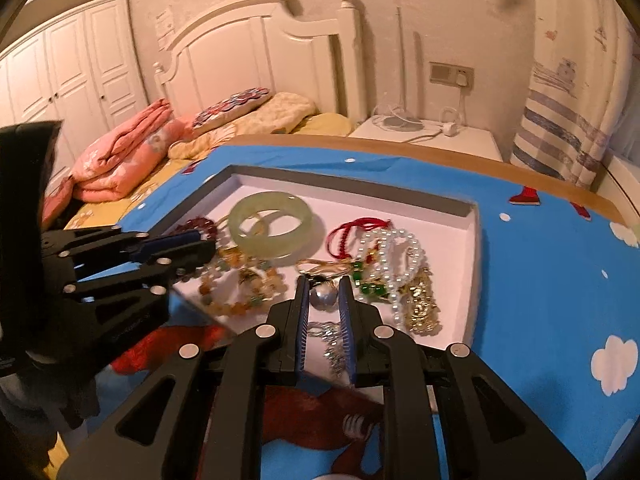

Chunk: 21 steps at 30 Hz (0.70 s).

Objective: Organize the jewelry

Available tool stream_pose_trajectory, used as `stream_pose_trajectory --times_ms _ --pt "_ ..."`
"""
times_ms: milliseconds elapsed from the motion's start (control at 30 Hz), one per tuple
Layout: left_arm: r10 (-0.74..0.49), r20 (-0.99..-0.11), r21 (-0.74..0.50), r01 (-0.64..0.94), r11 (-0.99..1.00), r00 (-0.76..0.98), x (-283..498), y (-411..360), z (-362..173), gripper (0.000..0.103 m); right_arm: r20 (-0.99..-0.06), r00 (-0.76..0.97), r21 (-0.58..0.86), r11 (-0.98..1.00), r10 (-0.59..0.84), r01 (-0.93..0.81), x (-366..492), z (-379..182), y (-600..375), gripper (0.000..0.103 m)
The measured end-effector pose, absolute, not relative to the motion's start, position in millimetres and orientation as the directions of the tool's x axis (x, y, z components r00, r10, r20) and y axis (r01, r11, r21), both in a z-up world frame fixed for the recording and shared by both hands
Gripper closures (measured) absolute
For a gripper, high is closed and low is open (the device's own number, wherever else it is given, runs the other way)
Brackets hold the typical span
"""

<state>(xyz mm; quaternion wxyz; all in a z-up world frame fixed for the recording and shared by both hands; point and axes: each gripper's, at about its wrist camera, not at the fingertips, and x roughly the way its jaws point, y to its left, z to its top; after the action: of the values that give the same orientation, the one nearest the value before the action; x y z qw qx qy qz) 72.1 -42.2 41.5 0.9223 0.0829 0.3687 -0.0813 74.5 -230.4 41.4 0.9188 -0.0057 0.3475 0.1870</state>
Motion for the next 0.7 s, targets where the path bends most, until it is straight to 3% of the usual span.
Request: stream_pose_trajectory --times_ms 33,67,100,133,167,300,500,700 --pt "-0.078 -0.684 0.097 0.196 0.976 0.725 72.1 -40.0 42.7 0.041 -0.644 0.690 0.121 0.935 0.330 -0.334 75.5 40.8 -232.2 0.074" --pt "-0.055 -0.657 0.108 0.165 0.980 0.752 69.3 -36.6 45.8 0.020 -0.639 0.698 0.125 0.939 0.324 -0.321 74.7 41.8 -234.6 0.058" --pt "-0.045 -0.632 0.111 0.148 0.983 0.774 65.9 -34.2 49.0 0.015 -0.628 0.707 0.129 0.940 0.325 -0.317 72.7 43.5 -236.5 0.050" --pt "-0.038 -0.596 0.113 0.131 0.985 0.802 60.7 -30.5 54.1 0.008 -0.608 0.727 0.130 0.943 0.320 -0.306 68.9 46.8 -239.1 0.035" --pt "-0.033 -0.583 0.117 0.124 0.985 0.812 58.4 -28.2 57.1 0.002 -0.598 0.738 0.126 0.946 0.314 -0.300 66.6 49.3 -240.4 0.029" --pt "-0.025 -0.566 0.114 0.108 0.988 0.824 51.6 -16.6 71.5 0.002 -0.562 0.784 0.100 0.963 0.263 -0.251 56.4 66.9 -246.0 0.017" --pt "0.013 -0.514 0.073 0.028 0.997 0.858 30.6 7.5 104.9 0.002 -0.475 0.867 0.072 0.988 0.154 -0.137 32.5 101.2 -251.8 0.017" --pt "0.024 -0.525 0.075 0.018 0.997 0.851 17.4 17.5 90.6 0.002 -0.487 0.864 0.072 0.991 0.131 -0.110 19.6 84.4 -245.2 0.017"
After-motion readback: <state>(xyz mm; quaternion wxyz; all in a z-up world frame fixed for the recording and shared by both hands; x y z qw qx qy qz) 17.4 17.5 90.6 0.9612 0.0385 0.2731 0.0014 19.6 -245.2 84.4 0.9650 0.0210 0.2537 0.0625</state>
